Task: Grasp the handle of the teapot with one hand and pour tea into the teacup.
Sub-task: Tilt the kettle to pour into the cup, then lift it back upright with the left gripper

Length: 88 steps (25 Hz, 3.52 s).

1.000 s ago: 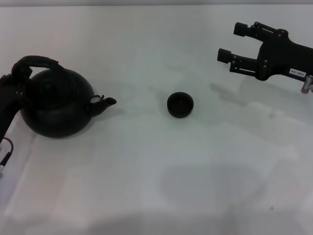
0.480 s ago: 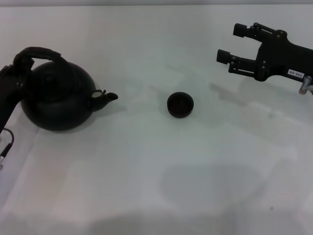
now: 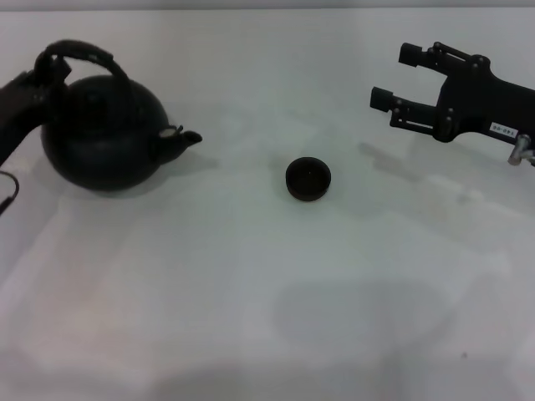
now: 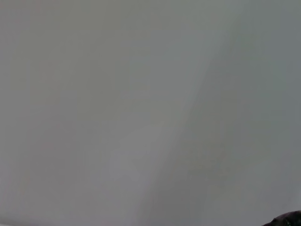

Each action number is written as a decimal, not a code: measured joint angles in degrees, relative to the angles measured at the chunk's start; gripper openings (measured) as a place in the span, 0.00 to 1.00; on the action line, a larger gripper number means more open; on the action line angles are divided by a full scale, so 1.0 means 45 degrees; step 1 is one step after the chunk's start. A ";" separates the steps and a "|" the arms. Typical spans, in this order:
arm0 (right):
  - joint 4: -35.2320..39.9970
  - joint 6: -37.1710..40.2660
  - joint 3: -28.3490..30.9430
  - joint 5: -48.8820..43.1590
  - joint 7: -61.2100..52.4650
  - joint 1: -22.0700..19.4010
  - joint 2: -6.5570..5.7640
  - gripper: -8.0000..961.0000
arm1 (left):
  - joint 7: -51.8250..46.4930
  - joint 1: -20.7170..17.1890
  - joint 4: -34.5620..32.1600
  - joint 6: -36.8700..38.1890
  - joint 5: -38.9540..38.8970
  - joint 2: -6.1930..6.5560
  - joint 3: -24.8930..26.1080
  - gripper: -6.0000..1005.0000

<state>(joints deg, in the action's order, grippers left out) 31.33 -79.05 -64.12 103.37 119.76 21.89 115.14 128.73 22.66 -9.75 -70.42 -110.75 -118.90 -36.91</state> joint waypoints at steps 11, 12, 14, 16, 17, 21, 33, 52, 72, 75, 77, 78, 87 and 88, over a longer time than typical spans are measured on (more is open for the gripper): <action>-0.0358 -0.0001 0.0020 0.0326 0.0492 0.0029 0.0000 0.87 | -0.4324 0.0661 -0.4009 0.2446 0.2013 -0.0061 -0.2111 0.14; -0.0365 -0.0002 0.0021 0.0350 0.0541 0.0032 -0.0001 0.87 | -0.4743 0.0617 -0.4477 0.2808 0.1998 -0.0061 -0.2664 0.14; -0.0365 -0.0003 0.0020 0.0375 0.0605 0.0038 -0.0001 0.87 | -0.5550 0.0493 -0.5419 0.3516 0.1983 -0.0061 -0.3809 0.14; -0.0365 -0.0007 0.0020 0.0444 0.0639 0.0052 -0.0001 0.87 | -0.6246 0.0326 -0.6389 0.4206 0.2001 -0.0055 -0.4922 0.14; -0.0365 -0.0008 0.0021 0.0477 0.0658 0.0055 -0.0001 0.87 | -0.6517 0.0183 -0.6925 0.4543 0.2009 -0.0052 -0.5485 0.14; -0.0365 0.0023 0.0033 0.0619 0.0779 0.0056 -0.0001 0.87 | -0.7505 -0.0348 -0.8772 0.5797 0.2028 -0.0021 -0.7327 0.14; -0.0361 0.0130 0.0194 0.1109 0.0988 -0.0053 -0.0017 0.87 | -1.2560 -0.1019 -1.2664 0.7828 0.6630 -0.0030 -1.0032 0.14; -0.0690 0.0071 0.0890 0.1334 0.1277 -0.0174 -0.0040 0.87 | -1.7449 -0.1244 -1.5012 0.9013 1.2896 -0.0057 -1.2387 0.14; -0.1044 0.0114 0.2160 0.1368 0.1238 -0.0185 -0.0039 0.87 | -2.0183 -0.0686 -1.5936 0.8358 1.6386 -0.0064 -1.3877 0.13; -0.1053 0.0119 0.2177 0.1367 0.1244 -0.0189 -0.0040 0.87 | -2.0364 -0.0590 -1.6006 0.8224 1.6747 -0.0061 -1.4066 0.13; -0.1053 0.0122 0.2192 0.1366 0.1259 -0.0192 -0.0040 0.87 | -2.0589 -0.0424 -1.6014 0.8049 1.7014 -0.0061 -1.4212 0.13; -0.1054 0.0128 0.2202 0.1366 0.1265 -0.0194 -0.0040 0.87 | -2.0724 -0.0354 -1.6015 0.7951 1.7170 -0.0061 -1.4276 0.13; -0.1190 0.0272 0.2223 0.1364 0.1276 -0.0154 -0.0039 0.87 | -2.1412 0.0107 -1.6102 0.7292 1.8296 -0.0061 -1.4756 0.13; -0.1195 0.0274 0.2223 0.1364 0.1276 -0.0151 -0.0040 0.87 | -2.1480 0.0122 -1.6142 0.7231 1.8438 -0.0061 -1.4778 0.13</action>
<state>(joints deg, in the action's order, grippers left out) 25.96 -77.82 -54.12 109.50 125.50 21.21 114.96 32.07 23.21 -82.39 -37.88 -27.78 -119.18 -103.41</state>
